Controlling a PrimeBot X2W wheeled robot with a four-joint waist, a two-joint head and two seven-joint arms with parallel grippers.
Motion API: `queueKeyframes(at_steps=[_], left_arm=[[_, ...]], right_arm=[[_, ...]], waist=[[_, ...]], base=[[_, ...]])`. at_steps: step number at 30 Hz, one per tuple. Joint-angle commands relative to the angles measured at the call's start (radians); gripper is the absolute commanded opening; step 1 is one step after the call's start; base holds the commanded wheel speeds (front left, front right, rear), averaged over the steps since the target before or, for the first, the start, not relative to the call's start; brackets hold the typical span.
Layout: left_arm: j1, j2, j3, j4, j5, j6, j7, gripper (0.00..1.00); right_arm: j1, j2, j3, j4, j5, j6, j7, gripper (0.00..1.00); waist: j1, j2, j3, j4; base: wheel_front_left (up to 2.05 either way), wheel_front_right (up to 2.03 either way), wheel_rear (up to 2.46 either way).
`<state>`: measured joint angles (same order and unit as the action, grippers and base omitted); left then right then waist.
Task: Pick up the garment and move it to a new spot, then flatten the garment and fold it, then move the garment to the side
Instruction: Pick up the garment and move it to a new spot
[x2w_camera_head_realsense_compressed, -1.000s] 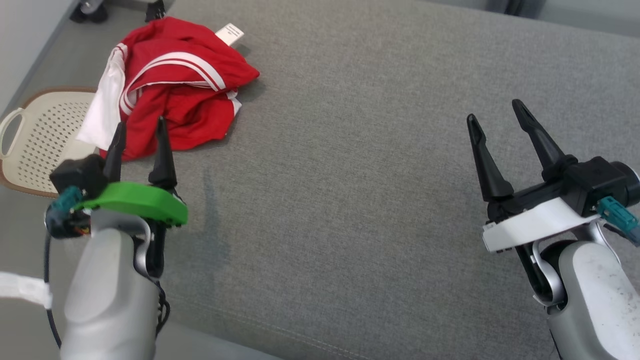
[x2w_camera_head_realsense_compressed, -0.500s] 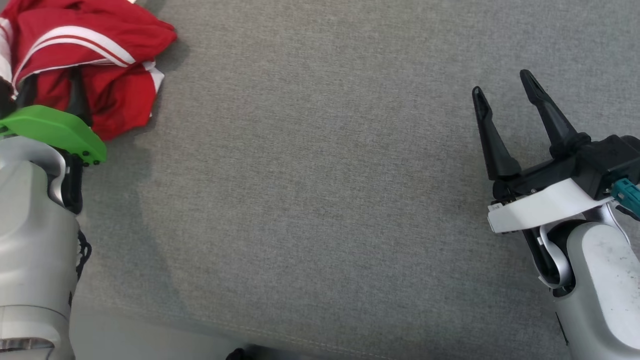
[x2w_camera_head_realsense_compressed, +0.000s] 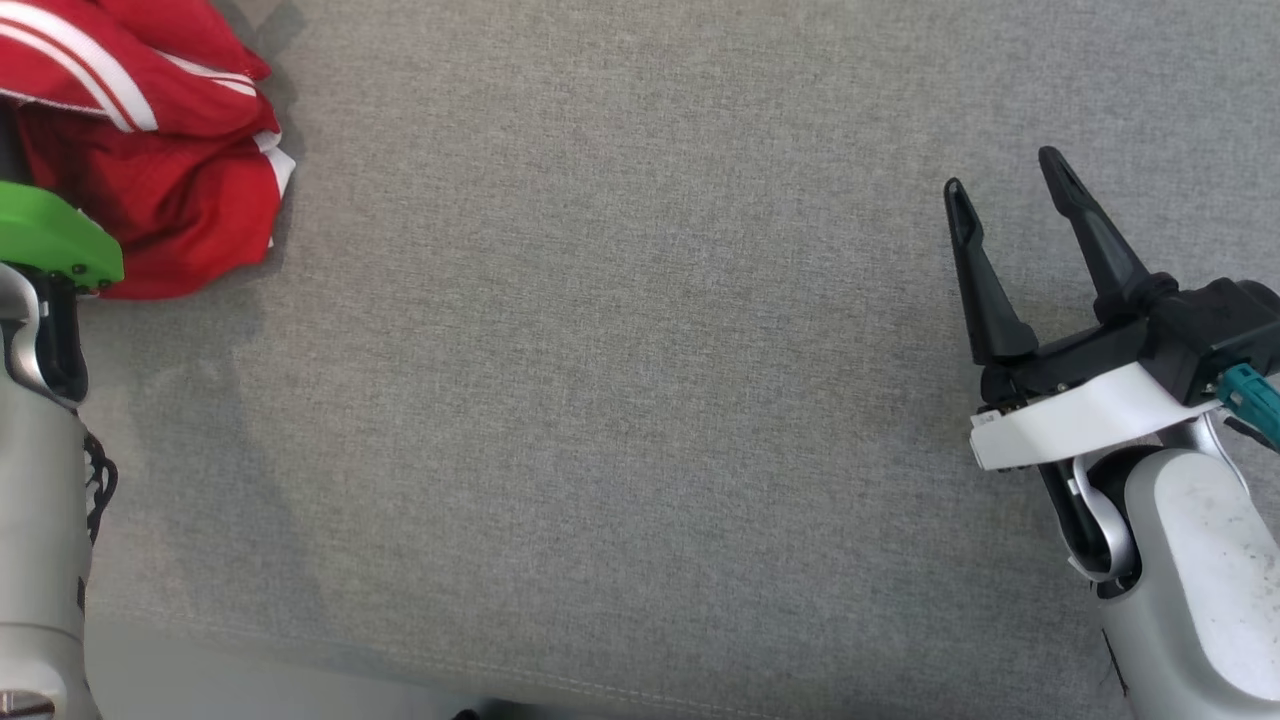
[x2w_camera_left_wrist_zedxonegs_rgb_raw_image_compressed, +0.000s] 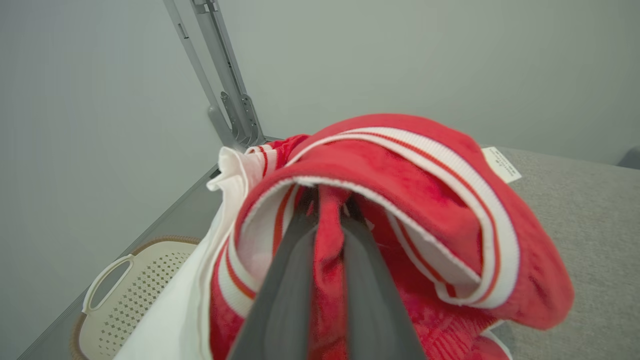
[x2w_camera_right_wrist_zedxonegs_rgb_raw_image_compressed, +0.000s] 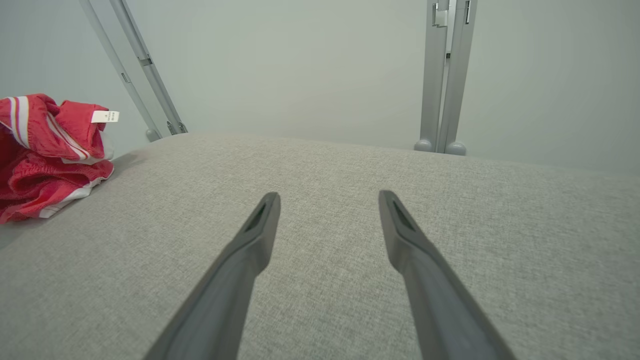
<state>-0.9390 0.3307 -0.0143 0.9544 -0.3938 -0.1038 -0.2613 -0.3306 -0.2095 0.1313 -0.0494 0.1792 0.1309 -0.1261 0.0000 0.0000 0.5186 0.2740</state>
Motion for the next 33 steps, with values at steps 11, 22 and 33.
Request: queueKeyframes(at_steps=[11,22,33], left_arm=[[0.266,0.008,0.089,-0.333,0.077,0.050,-0.005,0.00],[0.544,0.003,0.101,-0.628,0.077,0.108,0.077,0.00],[0.735,-0.066,-0.016,-0.951,0.119,0.133,0.199,0.00]], right_arm=[[0.082,0.045,0.010,0.068,0.015,0.000,-0.049,1.00],[0.168,0.080,0.024,0.106,0.022,0.000,-0.065,1.00],[0.189,0.083,0.008,0.090,0.020,0.000,-0.050,1.00]], waist=[[0.0000,0.0000,-0.237,-0.016],[0.0000,0.0000,-0.400,-0.084],[0.0000,0.0000,-0.408,-0.218]], base=[[0.00,0.00,0.00],[0.00,0.00,0.00],[0.00,0.00,0.00]])
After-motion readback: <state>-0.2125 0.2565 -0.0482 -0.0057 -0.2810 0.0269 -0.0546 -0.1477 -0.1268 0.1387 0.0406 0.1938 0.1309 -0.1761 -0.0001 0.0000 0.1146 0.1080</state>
